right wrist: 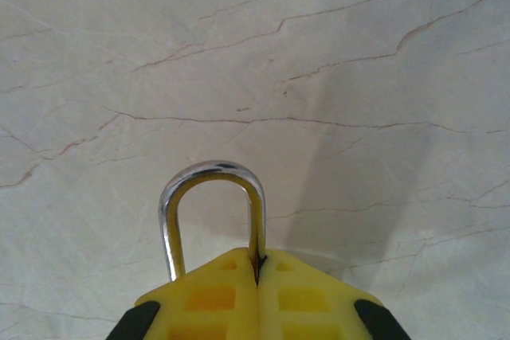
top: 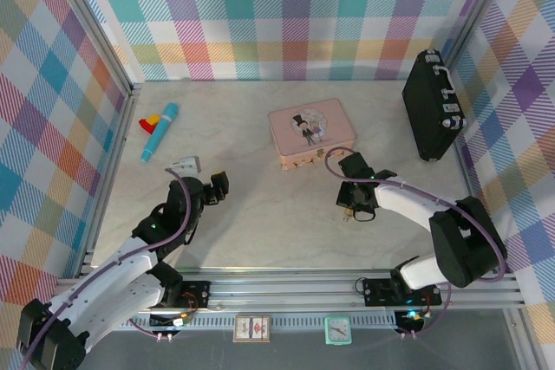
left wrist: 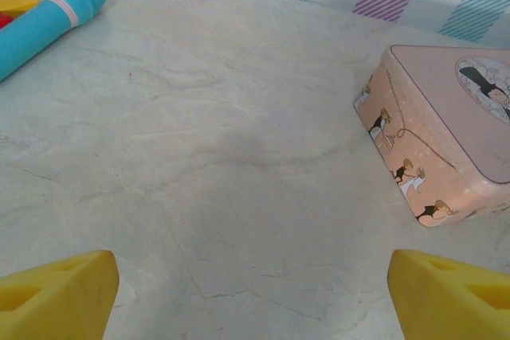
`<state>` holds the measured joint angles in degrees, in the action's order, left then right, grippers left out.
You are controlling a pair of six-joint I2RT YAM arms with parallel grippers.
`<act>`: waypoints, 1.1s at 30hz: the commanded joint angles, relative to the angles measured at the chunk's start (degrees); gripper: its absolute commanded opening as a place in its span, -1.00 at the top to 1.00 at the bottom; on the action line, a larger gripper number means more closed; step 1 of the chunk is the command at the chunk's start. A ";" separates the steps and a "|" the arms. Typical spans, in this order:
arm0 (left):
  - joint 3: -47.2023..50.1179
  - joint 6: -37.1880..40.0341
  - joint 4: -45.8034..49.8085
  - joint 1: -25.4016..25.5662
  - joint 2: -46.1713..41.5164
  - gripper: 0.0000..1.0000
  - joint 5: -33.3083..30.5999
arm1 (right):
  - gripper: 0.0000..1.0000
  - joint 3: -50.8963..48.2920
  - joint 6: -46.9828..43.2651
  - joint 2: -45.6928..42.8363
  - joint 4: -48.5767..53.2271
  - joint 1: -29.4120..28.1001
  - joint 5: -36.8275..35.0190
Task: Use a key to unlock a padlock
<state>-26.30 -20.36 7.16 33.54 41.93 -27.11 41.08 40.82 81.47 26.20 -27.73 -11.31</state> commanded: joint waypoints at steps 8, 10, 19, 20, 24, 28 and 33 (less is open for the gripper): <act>1.34 0.63 -0.99 -0.67 -1.72 -0.79 -3.36 | 0.41 3.48 -2.49 -1.06 1.82 -0.21 0.56; 1.34 0.70 -1.09 -0.62 -1.88 -0.80 -3.64 | 0.34 3.35 -2.40 -2.72 2.80 -0.22 -0.57; -1.06 4.38 -2.59 -0.58 -3.60 -1.00 -4.20 | -0.14 6.27 -8.26 -17.92 6.85 -0.07 -3.53; -1.76 5.01 -3.81 -0.58 -2.79 -1.00 -4.05 | -0.24 5.80 -9.28 -20.61 5.05 0.20 -4.07; -6.10 6.02 -6.04 -0.58 2.52 -1.00 -9.85 | -0.62 2.92 -14.37 -29.77 -5.13 0.27 -9.86; -8.06 9.55 -11.67 -0.65 8.24 -1.00 -19.23 | -0.93 0.27 -23.89 -33.20 -14.61 0.46 -17.78; -0.77 28.11 -41.52 -2.02 19.60 -1.00 -27.03 | -0.98 -1.22 -32.71 -27.59 -19.72 3.99 -22.27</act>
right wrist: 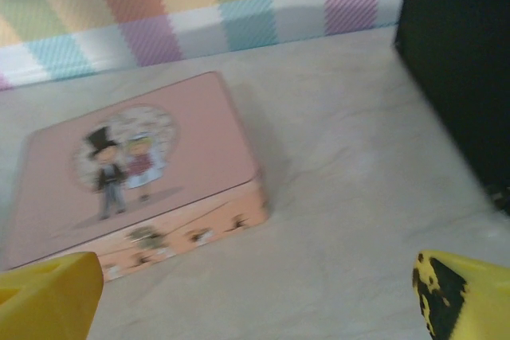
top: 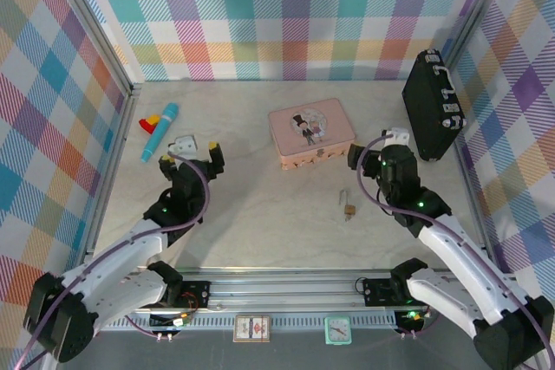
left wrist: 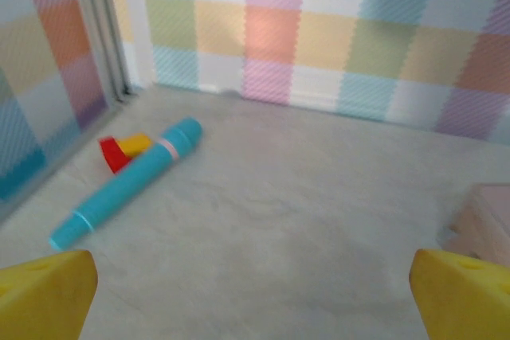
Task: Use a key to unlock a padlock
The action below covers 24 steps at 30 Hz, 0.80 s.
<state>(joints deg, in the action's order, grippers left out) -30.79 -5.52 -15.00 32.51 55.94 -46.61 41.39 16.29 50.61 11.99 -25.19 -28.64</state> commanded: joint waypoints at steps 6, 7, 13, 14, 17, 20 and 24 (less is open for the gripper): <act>7.28 21.79 -32.83 -6.04 20.17 -1.00 -3.40 | -0.97 -6.48 -12.53 14.78 -18.90 4.03 -7.92; 7.74 21.49 -32.87 -7.11 21.07 -1.00 -1.21 | -0.97 -7.43 -13.43 16.10 -21.57 4.41 -7.98; 8.34 13.63 -28.65 -15.51 23.47 -1.00 11.10 | -0.98 -12.16 -18.07 23.56 -35.51 8.33 -4.11; 8.39 12.17 -28.98 -17.20 24.61 -1.00 13.94 | -0.98 -12.92 -18.13 24.27 -37.49 9.37 -2.69; 8.62 9.06 -32.23 -20.67 28.46 -1.00 18.94 | -0.97 -16.21 -18.07 25.55 -44.29 13.10 3.29; 8.65 6.99 -35.52 -24.31 32.14 -1.00 27.20 | -0.97 -18.36 -16.69 26.65 -49.26 17.06 7.90; 8.47 6.65 -36.46 -25.37 34.22 -1.00 30.00 | -0.97 -20.48 -16.05 26.25 -53.91 20.74 14.99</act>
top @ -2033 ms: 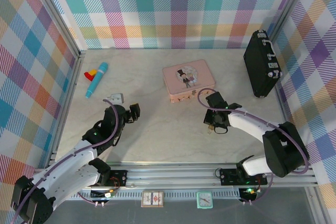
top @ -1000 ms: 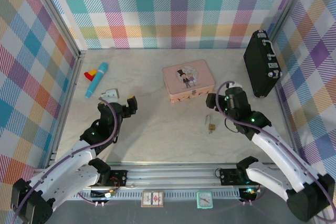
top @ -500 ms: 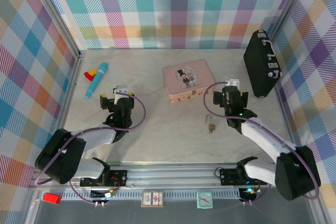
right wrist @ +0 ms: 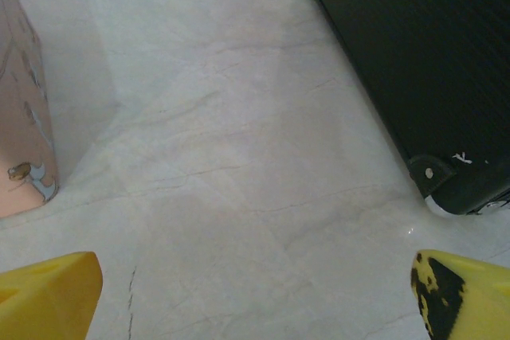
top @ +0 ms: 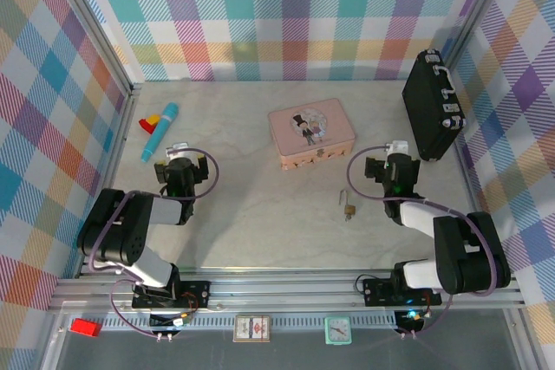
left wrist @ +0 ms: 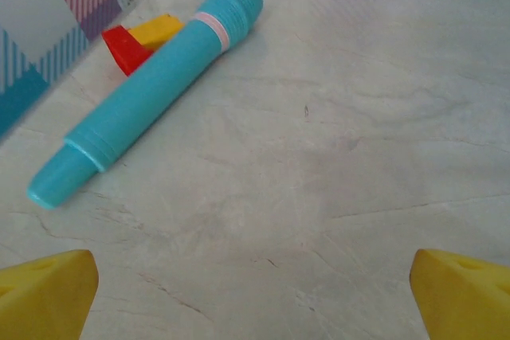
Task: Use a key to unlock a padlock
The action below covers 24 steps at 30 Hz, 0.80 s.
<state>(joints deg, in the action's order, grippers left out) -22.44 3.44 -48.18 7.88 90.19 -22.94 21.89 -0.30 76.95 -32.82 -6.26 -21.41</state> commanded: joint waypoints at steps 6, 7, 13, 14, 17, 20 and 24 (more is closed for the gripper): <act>-0.34 -2.64 -2.63 -1.14 0.25 -1.00 6.99 | -0.97 0.16 0.73 10.33 -17.15 4.16 17.13; -0.33 -2.61 -2.97 -1.24 0.40 -1.00 6.95 | -0.97 1.36 0.83 11.62 -16.52 4.38 18.16; -0.33 -2.72 -2.88 -1.36 0.25 -1.00 7.12 | -0.98 1.62 1.55 10.91 -14.48 5.75 20.00; -0.37 -2.67 -2.79 -1.37 0.26 -1.00 7.12 | -0.98 1.43 1.52 10.94 -15.06 5.45 19.14; -0.37 -2.70 -2.88 -1.33 0.29 -1.00 7.10 | -0.98 1.44 1.79 10.85 -14.98 5.02 17.23; -0.30 -2.69 -2.88 -1.31 0.25 -0.99 7.12 | -0.97 1.31 1.79 10.88 -15.17 5.03 17.28; -0.32 -2.68 -2.88 -1.38 0.30 -0.99 7.10 | -0.98 1.40 1.70 10.94 -15.09 4.96 17.23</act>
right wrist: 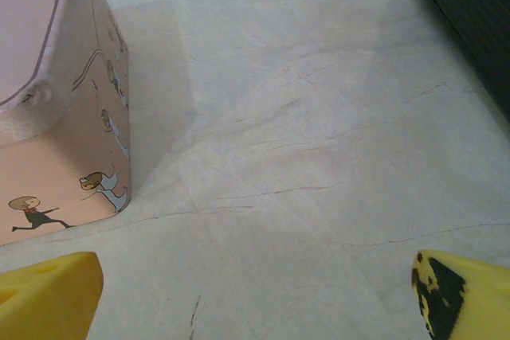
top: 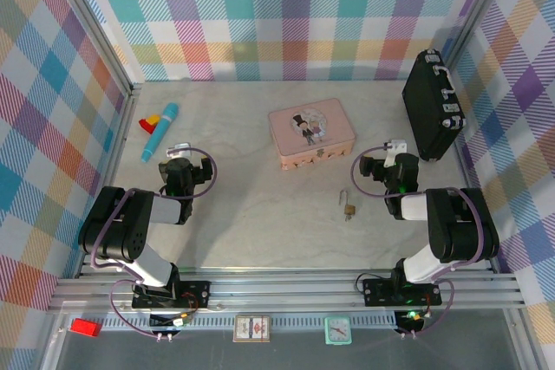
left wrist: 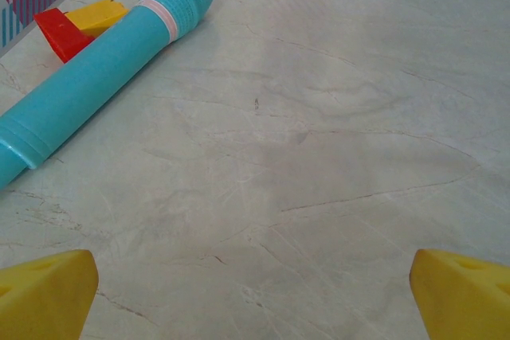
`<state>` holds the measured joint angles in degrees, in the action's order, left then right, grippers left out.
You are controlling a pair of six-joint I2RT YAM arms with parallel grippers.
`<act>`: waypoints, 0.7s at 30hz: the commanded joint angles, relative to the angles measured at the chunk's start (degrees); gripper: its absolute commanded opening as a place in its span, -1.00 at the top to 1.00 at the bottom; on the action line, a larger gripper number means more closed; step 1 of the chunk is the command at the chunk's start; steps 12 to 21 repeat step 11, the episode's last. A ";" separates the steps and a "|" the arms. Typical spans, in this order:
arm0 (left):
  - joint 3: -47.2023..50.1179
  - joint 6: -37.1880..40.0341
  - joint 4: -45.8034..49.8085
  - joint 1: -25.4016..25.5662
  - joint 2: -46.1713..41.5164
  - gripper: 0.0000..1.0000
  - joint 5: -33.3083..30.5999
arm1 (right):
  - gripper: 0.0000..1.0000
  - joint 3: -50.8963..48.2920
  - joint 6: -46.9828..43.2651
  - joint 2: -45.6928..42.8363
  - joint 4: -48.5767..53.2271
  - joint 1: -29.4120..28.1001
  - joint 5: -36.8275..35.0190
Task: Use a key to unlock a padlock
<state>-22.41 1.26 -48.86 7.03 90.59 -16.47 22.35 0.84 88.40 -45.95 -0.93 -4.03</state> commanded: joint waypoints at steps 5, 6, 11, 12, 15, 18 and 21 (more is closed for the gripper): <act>-0.35 -0.49 -2.20 -0.48 -0.13 -1.00 0.65 | -0.97 1.11 0.65 -0.51 -1.69 -0.30 -0.02; -0.35 -0.50 -2.20 -0.51 -0.12 -1.00 0.65 | -0.98 1.12 0.65 -0.51 -1.61 -0.30 -0.01; -0.35 -0.45 -2.20 -0.52 -0.06 -1.00 0.65 | -0.98 0.88 0.63 -0.60 -1.90 -0.30 -0.03; -0.35 -0.45 -2.20 -0.52 -0.06 -1.00 0.65 | -0.98 0.88 0.63 -0.60 -1.90 -0.30 -0.03; -0.35 -0.45 -2.20 -0.52 -0.06 -1.00 0.65 | -0.98 0.88 0.63 -0.60 -1.90 -0.30 -0.03; -0.35 -0.45 -2.20 -0.52 -0.06 -1.00 0.65 | -0.98 0.88 0.63 -0.60 -1.90 -0.30 -0.03; -0.35 -0.45 -2.20 -0.52 -0.06 -1.00 0.65 | -0.98 0.88 0.63 -0.60 -1.90 -0.30 -0.03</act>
